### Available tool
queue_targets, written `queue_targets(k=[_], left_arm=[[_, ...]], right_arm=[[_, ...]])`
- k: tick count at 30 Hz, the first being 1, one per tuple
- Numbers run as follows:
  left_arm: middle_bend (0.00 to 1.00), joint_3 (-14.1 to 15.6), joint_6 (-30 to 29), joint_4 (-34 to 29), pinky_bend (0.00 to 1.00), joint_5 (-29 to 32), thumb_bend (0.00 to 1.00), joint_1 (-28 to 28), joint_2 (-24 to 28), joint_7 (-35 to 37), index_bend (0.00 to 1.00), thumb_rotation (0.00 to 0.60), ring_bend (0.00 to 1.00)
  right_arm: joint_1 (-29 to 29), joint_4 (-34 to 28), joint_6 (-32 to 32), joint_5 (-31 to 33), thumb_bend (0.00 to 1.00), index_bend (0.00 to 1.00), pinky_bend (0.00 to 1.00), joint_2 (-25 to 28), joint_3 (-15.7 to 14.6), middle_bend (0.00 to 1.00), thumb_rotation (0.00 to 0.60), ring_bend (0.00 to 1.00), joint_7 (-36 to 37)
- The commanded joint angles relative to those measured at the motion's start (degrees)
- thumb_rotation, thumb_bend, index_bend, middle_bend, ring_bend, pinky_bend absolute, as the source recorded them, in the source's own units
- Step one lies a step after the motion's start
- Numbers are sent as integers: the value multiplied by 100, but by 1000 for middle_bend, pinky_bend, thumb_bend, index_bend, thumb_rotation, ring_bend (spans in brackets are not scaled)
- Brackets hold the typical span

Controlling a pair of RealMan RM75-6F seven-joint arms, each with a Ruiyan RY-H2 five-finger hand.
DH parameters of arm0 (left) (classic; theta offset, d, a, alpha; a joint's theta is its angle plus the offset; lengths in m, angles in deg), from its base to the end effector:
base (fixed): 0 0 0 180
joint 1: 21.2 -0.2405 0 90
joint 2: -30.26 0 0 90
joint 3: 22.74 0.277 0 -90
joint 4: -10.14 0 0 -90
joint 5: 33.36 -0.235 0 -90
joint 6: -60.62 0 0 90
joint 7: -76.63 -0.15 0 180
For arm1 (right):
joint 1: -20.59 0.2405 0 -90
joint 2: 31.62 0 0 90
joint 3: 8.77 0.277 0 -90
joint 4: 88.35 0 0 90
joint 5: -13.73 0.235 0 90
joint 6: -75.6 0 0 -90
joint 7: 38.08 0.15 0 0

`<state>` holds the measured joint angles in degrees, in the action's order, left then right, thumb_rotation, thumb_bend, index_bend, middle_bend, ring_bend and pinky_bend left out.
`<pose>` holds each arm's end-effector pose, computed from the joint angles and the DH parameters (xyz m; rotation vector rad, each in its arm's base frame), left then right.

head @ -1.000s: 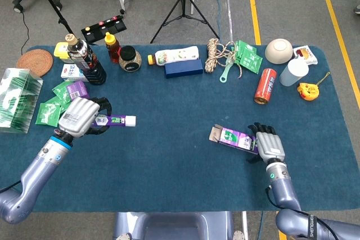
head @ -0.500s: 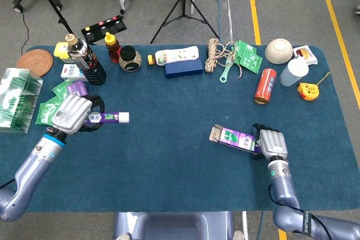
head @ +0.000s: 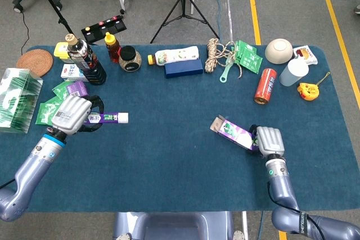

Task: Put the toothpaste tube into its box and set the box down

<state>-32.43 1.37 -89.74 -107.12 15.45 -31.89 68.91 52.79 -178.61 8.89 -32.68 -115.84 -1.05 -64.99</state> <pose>-0.1874 0.3572 0.1069 -1.8025 -0.8302 -0.9938 -0.2620 -0.3286 0.0006 1.4793 -1.1345 0.6609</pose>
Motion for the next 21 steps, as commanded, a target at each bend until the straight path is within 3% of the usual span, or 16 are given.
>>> queue_targets(k=[1, 10, 21], left_arm=[[425, 6, 8, 5, 712, -5, 328, 2, -1, 11, 562, 600, 492], [425, 47, 70, -79, 711, -109, 327, 29, 33, 30, 562, 600, 492], [425, 122, 206, -370, 711, 1, 328, 187, -339, -466, 562, 600, 492]], right_arm=[[-54, 38, 199, -276, 305, 452, 578, 95, -34, 497, 600, 505, 315], [-10, -224, 1502, -1703, 321, 454, 579, 834, -47, 497, 600, 506, 2375], [170, -729, 1523, -2276, 333, 462, 583, 832, -140, 497, 600, 506, 2136]])
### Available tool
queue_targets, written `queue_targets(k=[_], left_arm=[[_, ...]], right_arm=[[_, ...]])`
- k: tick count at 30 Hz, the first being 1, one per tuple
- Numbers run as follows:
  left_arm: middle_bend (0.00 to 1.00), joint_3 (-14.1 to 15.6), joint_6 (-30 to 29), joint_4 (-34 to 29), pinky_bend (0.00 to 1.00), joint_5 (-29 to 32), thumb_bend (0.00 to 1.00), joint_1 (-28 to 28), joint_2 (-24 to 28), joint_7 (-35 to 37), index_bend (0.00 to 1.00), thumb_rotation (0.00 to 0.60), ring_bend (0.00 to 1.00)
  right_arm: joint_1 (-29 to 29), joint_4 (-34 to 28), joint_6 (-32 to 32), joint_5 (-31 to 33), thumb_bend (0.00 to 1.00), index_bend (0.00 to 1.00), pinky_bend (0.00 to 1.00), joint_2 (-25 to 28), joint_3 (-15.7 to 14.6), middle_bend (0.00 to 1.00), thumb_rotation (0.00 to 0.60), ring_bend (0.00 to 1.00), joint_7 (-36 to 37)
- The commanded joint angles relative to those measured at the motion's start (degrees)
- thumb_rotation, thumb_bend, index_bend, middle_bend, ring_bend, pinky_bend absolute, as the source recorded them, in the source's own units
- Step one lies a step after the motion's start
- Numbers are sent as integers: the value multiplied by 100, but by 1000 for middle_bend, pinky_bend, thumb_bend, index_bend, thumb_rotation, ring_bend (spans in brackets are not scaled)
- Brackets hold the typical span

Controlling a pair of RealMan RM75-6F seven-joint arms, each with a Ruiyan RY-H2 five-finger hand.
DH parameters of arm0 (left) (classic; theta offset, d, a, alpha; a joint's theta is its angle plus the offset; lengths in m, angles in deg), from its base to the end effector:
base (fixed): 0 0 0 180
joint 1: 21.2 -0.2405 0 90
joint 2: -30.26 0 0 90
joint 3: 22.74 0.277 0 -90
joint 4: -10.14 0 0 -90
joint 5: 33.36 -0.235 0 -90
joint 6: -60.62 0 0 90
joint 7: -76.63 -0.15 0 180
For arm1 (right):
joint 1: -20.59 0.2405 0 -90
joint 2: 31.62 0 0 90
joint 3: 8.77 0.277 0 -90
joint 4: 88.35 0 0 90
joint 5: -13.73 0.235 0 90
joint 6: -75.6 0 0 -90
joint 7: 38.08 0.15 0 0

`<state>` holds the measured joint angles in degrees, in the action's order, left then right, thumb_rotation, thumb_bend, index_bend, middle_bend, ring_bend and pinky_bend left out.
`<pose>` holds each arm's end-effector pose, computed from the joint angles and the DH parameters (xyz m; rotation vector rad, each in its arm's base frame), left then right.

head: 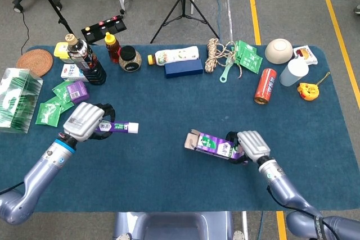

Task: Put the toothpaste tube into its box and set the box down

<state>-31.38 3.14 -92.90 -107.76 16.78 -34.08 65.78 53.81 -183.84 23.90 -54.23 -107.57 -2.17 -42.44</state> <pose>-0.1666 0.3429 0.0796 -1.9011 -0.8452 -0.9976 -0.2190 -0.3184 0.0043 1.8086 -1.2786 0.9081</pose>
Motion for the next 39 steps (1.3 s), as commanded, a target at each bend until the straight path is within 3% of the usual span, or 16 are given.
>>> queue_targets(k=[1, 9, 19, 39], left_arm=[[425, 27, 39, -69, 711, 89, 328, 71, -173, -220, 561, 600, 492], [425, 74, 162, -150, 711, 414, 328, 224, -636, -656, 561, 600, 492], [425, 56, 195, -232, 710, 930, 325, 437, -1046, -1199, 562, 600, 492], [425, 77, 133, -260, 705, 1305, 323, 594, -1298, -1424, 561, 600, 492]], right_arm=[[86, -255, 18, -130, 333, 462, 583, -16, -35, 497, 600, 505, -180], [248, -464, 0, 30, 333, 466, 587, -316, -17, 497, 600, 504, -617], [441, -254, -210, 455, 344, 470, 594, -798, 147, 500, 600, 506, -1164], [600, -629, -385, 759, 344, 471, 595, -915, 171, 500, 600, 504, -1580]])
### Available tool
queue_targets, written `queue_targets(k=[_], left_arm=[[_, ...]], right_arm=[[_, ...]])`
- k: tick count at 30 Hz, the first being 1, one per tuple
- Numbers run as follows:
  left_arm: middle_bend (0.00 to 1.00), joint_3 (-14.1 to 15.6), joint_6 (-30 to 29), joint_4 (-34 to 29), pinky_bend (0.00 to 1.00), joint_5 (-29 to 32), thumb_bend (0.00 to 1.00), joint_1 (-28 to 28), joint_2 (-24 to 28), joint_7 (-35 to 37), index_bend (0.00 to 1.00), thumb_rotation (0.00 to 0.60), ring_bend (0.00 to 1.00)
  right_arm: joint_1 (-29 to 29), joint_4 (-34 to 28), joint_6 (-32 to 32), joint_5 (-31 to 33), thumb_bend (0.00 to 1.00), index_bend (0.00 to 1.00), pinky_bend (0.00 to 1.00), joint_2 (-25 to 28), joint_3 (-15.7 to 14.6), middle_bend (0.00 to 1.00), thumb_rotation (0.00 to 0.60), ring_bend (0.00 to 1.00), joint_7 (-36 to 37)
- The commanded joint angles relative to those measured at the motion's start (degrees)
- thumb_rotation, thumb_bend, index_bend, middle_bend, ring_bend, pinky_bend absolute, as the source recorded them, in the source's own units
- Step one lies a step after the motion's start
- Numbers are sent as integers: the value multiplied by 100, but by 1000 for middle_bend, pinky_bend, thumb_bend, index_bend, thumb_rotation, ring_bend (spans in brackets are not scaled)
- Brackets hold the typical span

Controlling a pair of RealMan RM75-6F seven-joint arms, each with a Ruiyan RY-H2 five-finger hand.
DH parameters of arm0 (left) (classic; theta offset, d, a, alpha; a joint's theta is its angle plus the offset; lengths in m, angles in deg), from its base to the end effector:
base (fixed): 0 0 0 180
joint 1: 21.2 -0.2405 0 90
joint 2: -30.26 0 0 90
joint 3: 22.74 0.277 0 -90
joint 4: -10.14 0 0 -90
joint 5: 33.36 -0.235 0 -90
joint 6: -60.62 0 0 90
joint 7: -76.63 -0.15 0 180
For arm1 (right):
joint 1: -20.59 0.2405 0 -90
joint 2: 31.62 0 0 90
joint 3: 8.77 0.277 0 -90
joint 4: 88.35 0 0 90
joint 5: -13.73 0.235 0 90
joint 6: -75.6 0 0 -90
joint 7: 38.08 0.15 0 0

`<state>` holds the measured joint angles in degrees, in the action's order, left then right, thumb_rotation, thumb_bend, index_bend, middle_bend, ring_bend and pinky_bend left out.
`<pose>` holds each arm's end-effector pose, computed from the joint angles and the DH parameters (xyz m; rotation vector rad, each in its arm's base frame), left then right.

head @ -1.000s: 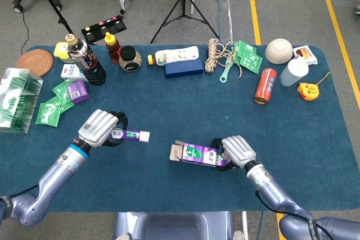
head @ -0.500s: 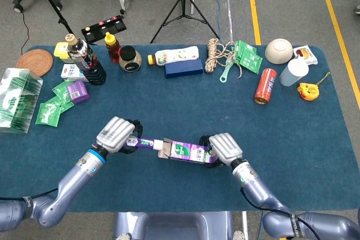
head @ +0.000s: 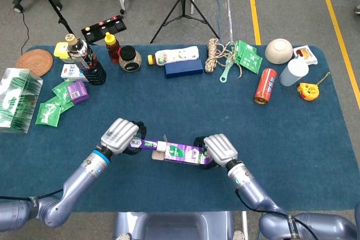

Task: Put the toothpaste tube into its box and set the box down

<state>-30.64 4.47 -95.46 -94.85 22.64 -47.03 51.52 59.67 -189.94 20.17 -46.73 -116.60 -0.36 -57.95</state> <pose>-0.1174 0.3246 -0.0020 -2.0018 -0.9542 -0.9599 -0.1344 -0.3075 -0.0411 1.9159 -1.2115 0.9907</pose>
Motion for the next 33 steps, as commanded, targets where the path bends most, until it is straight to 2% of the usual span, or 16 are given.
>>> queue_targets(k=[1, 17, 33], left_arm=[[425, 8, -11, 2, 704, 14, 323, 12, 0, -7, 561, 600, 492], [425, 95, 72, -145, 698, 304, 322, 157, 92, -224, 561, 600, 492], [425, 272, -50, -301, 691, 371, 322, 409, 241, -1105, 562, 600, 492]], right_arm=[[23, -36, -25, 4, 344, 471, 595, -21, -14, 501, 600, 504, -49], [126, -77, -155, 80, 344, 471, 595, -116, 29, 500, 600, 503, -175], [144, -81, -210, -53, 345, 471, 595, -77, -54, 501, 600, 504, -204]])
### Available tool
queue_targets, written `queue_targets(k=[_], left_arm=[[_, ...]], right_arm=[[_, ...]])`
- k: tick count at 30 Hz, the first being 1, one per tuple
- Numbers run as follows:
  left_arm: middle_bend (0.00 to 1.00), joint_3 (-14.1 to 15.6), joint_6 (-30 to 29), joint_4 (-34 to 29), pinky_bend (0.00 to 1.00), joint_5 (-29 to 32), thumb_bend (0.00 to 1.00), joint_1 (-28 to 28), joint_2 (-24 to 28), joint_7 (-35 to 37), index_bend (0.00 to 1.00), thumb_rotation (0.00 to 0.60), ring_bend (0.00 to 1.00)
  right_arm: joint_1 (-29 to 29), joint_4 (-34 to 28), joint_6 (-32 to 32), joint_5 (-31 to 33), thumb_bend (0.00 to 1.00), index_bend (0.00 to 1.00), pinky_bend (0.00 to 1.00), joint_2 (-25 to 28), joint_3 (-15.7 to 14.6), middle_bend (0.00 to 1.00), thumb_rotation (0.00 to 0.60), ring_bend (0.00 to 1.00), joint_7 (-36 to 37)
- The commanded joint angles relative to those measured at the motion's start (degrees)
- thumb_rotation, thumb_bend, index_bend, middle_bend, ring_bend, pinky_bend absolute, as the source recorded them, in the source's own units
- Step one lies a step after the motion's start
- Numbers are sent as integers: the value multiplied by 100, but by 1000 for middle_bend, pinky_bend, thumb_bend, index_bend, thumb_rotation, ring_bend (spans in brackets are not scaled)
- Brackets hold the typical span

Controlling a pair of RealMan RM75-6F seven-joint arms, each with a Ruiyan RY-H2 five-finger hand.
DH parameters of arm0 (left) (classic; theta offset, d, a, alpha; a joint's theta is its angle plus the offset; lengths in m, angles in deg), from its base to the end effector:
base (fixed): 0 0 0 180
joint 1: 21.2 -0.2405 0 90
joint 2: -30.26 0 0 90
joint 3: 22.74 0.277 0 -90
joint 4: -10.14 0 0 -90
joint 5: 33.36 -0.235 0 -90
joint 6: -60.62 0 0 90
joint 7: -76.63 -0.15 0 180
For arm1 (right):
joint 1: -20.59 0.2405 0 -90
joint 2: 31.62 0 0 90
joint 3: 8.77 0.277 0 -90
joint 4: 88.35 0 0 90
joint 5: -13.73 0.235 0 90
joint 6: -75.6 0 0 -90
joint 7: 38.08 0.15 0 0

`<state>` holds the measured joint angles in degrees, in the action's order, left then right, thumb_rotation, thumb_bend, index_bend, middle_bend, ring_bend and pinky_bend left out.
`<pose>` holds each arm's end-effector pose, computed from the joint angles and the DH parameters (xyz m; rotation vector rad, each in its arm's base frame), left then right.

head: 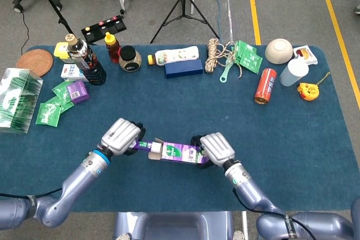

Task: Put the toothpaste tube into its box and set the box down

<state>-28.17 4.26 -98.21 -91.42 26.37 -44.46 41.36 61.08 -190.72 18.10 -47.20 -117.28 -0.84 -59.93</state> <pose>-0.1108 0.3229 0.0034 -2.0862 -0.7679 -0.8265 -0.1219 -0.3064 -0.0413 1.9347 -1.1532 1.0153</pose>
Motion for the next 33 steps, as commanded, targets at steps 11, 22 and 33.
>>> queue_targets(k=[11, 22, 33], left_arm=[[425, 103, -382, -179, 691, 342, 323, 277, -403, -1067, 562, 600, 492], [425, 86, -1106, -541, 691, 1134, 323, 560, -815, -2320, 562, 600, 492], [425, 1, -1752, -576, 691, 1434, 318, 684, -1452, -2816, 562, 600, 492]], right_arm=[[32, -26, -89, -49, 345, 471, 595, -147, -59, 500, 600, 503, -179], [45, 37, -225, 46, 344, 471, 595, -319, -69, 500, 600, 503, -403], [51, 42, -337, 263, 345, 474, 595, -497, 28, 504, 600, 504, -479]])
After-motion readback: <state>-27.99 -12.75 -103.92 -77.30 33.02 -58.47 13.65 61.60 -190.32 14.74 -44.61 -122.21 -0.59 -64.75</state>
